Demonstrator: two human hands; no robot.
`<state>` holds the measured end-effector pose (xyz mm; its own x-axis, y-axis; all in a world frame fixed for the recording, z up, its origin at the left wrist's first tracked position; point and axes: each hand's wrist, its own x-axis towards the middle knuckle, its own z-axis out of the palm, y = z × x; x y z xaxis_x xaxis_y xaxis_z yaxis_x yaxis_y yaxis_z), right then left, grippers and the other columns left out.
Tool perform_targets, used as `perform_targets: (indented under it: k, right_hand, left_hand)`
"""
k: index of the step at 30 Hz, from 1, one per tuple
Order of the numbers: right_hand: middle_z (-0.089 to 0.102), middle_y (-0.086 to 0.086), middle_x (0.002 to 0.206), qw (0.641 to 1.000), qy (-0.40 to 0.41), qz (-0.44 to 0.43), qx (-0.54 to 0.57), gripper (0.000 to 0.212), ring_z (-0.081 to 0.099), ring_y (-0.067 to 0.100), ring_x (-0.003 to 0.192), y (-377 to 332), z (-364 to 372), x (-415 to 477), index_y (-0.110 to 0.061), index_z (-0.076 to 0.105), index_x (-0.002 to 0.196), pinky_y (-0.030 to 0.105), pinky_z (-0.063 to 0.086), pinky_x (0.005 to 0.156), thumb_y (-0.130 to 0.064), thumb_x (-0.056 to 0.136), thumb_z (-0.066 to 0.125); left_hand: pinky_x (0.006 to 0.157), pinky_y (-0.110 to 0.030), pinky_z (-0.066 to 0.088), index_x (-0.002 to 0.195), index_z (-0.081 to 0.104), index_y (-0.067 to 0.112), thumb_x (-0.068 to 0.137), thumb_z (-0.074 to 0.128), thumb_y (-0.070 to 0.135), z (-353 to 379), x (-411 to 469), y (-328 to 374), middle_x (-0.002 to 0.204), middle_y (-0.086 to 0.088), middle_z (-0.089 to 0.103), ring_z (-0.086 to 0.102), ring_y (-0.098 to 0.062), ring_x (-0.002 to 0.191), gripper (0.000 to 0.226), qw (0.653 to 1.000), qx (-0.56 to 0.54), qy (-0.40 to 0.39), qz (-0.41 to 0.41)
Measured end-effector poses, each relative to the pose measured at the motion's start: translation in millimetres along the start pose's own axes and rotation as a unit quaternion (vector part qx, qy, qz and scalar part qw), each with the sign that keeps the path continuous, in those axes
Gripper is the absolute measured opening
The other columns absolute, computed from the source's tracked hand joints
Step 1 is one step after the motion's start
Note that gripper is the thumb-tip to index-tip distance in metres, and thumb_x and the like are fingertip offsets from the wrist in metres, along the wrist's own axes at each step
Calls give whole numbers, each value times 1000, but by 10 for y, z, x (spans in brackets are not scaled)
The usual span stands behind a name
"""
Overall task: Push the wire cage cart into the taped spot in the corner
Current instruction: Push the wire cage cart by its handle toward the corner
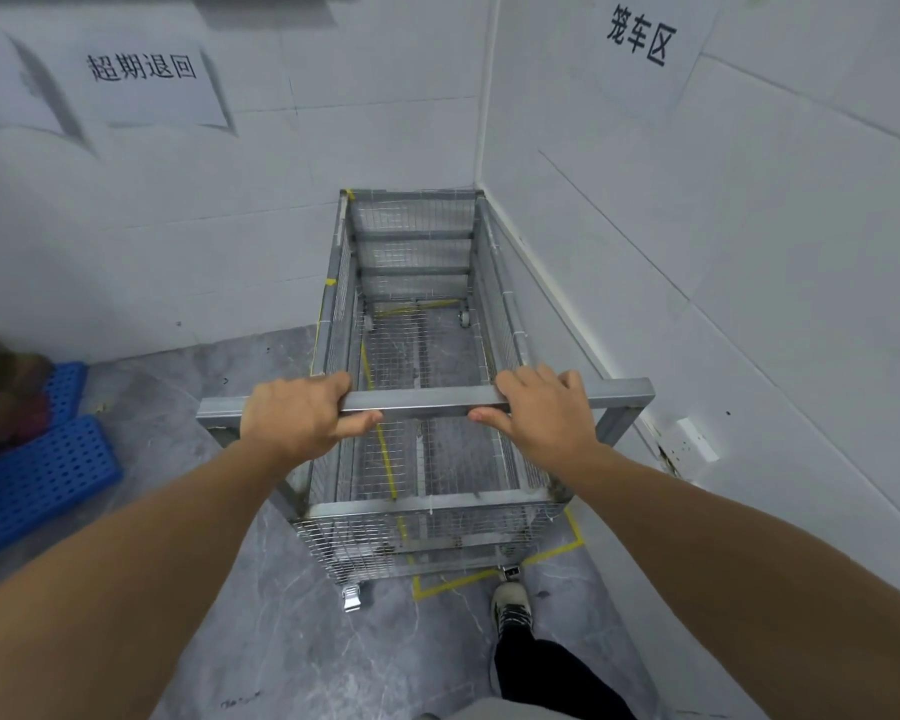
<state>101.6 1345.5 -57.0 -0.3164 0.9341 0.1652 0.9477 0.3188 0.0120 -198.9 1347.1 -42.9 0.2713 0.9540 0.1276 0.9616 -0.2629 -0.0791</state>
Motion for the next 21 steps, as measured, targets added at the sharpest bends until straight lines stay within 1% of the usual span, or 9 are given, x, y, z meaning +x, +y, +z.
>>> perform_targets:
  k: [4, 6, 8, 12, 15, 18, 20, 21]
  right_hand:
    - [60, -1, 87, 1000, 25, -8, -10, 61, 52, 23, 82, 8, 12, -16, -23, 51, 90, 38, 25, 71, -77, 85, 23]
    - [59, -1, 84, 999, 40, -8, -20, 63, 52, 23, 78, 7, 2, -7, -22, 51, 88, 37, 24, 70, -77, 85, 20]
    - [59, 0, 83, 999, 43, -8, -28, 64, 52, 24, 77, 11, 16, -8, -22, 52, 88, 38, 26, 70, -77, 86, 21]
    - [59, 1, 84, 998, 47, -4, -37, 63, 52, 25, 78, -7, 53, -8, -20, 54, 90, 41, 30, 73, -76, 87, 24]
    - [58, 1, 82, 998, 57, -8, -32, 62, 52, 25, 76, -3, 66, -9, -20, 53, 89, 40, 31, 72, -75, 88, 24]
    - [57, 1, 82, 998, 64, -13, -22, 59, 52, 25, 76, 18, 109, -9, -21, 53, 90, 41, 33, 73, -75, 90, 28]
    - [59, 0, 83, 997, 72, -9, -28, 62, 54, 25, 77, 19, 114, -5, -21, 54, 91, 41, 32, 73, -77, 89, 27]
    - [60, 0, 85, 997, 62, -3, -34, 64, 54, 25, 78, 3, 95, 1, -22, 55, 93, 41, 32, 73, -78, 88, 25]
  left_hand:
    - [46, -28, 31, 81, 45, 25, 65, 9, 88, 18, 12, 8, 59, 9, 48, 52, -18, 55, 74, 1000, 2, -5, 2]
    - [47, -29, 34, 83, 47, 24, 65, 10, 88, 24, 31, -1, 60, 8, 50, 53, -19, 56, 76, 1000, 1, -5, 1]
    - [48, -30, 36, 82, 47, 24, 67, 13, 88, 25, 31, -2, 60, 8, 51, 53, -19, 56, 74, 1000, -6, -6, -2]
    - [50, -30, 40, 79, 45, 25, 67, 16, 88, 9, 21, 10, 61, 7, 53, 54, -18, 56, 71, 1000, -13, -20, -12]
    - [49, -30, 38, 78, 45, 25, 66, 16, 89, 2, 33, 18, 61, 7, 54, 53, -16, 56, 71, 999, -21, -27, -20]
    - [48, -29, 36, 77, 44, 24, 64, 15, 89, 31, 28, 5, 59, 8, 53, 54, -16, 55, 73, 999, -24, -24, -20]
    - [49, -30, 41, 76, 44, 25, 61, 10, 92, 57, 36, -2, 60, 7, 54, 55, -17, 56, 77, 999, -32, -18, -22]
    - [51, -31, 43, 76, 44, 25, 60, 9, 93, 58, 39, -6, 61, 7, 55, 56, -17, 57, 78, 999, -31, -18, -24]
